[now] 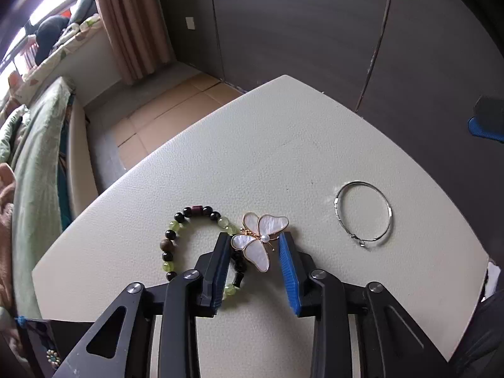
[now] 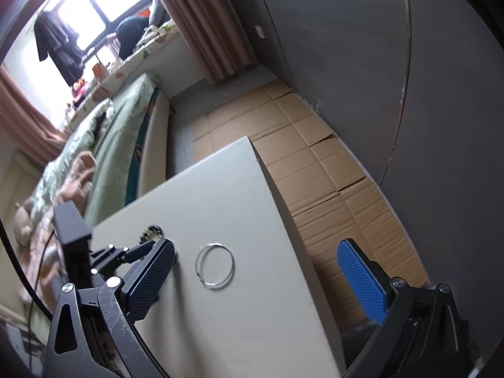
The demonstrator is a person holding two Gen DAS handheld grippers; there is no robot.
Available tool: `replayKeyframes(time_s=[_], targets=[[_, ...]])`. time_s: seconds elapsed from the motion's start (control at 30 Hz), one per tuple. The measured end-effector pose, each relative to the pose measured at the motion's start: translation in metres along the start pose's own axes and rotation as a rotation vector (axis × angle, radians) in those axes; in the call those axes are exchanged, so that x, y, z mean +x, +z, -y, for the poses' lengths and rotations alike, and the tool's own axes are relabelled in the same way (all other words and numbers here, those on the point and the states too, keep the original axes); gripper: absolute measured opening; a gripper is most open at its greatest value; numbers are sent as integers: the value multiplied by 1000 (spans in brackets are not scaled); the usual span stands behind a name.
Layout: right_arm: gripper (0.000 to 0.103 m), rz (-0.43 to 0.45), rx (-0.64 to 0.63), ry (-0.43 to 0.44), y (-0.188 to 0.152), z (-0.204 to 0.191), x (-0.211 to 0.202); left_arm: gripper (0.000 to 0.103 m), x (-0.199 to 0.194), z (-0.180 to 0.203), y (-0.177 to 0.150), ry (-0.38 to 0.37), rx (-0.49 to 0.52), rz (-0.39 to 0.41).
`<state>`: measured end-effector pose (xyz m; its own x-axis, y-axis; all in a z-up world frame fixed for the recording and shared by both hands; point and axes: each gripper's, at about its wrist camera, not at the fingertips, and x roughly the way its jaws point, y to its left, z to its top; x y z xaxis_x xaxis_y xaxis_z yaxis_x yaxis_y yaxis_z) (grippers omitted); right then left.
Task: Organize jewelry
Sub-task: 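Grasp the silver hoop bangle with the right tool while the left tool holds the butterfly charm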
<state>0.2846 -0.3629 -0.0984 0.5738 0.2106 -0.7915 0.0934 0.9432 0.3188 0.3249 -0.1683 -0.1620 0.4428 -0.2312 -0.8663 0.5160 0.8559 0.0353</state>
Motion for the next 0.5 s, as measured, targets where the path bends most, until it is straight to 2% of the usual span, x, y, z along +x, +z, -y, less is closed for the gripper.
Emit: replayKeyframes(time_s=[0.2, 0.33, 0.43, 0.5], targets=[[101, -60, -125, -11, -8, -24, 18, 33, -14, 4, 0, -9, 8, 29], [84, -122, -162, 1, -14, -29, 34, 33, -28, -4, -5, 8, -27, 42], [80, -154, -169, 4, -17, -30, 44, 33, -38, -14, -7, 27, -72, 45], [69, -168, -183, 6, -17, -34, 49, 33, -45, -24, -8, 22, -125, 50]])
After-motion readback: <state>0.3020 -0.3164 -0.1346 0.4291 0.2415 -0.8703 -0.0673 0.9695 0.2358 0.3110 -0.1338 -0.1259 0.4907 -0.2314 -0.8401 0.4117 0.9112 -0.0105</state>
